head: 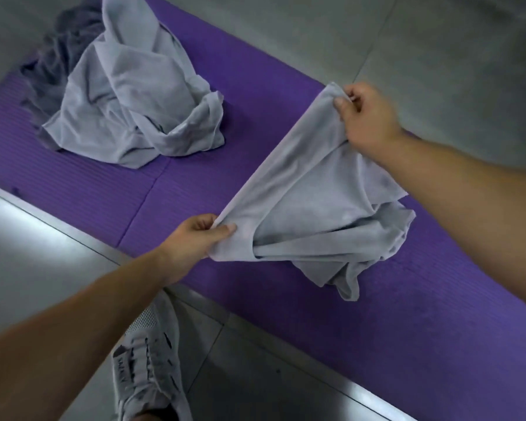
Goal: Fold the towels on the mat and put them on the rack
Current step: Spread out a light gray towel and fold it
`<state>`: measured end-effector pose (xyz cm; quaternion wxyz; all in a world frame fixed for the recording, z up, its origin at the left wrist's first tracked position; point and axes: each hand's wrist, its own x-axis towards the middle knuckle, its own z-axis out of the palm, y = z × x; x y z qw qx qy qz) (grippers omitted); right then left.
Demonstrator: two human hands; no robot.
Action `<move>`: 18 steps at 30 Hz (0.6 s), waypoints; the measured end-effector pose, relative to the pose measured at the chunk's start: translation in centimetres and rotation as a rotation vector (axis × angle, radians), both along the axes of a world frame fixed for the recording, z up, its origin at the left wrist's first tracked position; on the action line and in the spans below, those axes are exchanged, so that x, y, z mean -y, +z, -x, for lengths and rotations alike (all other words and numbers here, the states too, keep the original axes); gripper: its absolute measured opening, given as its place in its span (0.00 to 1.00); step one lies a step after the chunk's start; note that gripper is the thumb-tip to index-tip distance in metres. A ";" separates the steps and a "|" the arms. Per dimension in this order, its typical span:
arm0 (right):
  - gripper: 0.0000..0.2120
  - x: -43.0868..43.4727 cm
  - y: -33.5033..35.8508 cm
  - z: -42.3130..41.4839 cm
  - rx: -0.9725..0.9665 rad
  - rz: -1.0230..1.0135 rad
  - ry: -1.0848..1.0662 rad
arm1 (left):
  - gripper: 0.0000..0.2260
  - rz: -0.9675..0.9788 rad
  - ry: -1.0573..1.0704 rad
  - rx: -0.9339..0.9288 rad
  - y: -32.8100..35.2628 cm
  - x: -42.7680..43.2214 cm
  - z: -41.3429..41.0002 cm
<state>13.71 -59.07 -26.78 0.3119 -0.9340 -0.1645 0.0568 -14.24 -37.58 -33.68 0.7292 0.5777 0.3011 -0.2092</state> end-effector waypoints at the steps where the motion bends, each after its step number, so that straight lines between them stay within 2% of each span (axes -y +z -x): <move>1: 0.10 -1.3 -0.8 -0.6 0.018 0.014 0.001 | 0.26 0.054 0.088 -0.020 -0.5 -0.5 0.3; 3: 0.12 -3.6 -2.3 -1.6 0.018 0.044 -0.005 | 0.20 0.147 0.171 -0.058 -1.3 -1.4 1.0; 5: 0.12 -5.4 -3.7 -2.3 -0.027 0.059 -0.015 | 0.18 0.193 0.106 -0.098 -1.8 -2.0 1.6; 8: 0.12 -7.3 -5.4 -2.4 -0.089 0.084 0.024 | 0.16 0.108 -0.046 -0.126 -2.1 -2.3 1.7; 11: 0.16 -7.8 -6.7 -2.3 -0.137 0.129 0.003 | 0.13 0.026 0.051 -0.128 -2.5 -2.6 1.4; 15: 0.22 -6.0 -7.7 -2.5 -0.354 0.347 -0.059 | 0.16 0.243 0.313 -0.102 -2.5 -2.8 0.9; 18: 0.17 -4.4 -8.0 -2.9 -0.388 0.341 -0.109 | 0.20 0.383 0.303 -0.075 -2.0 -3.5 1.0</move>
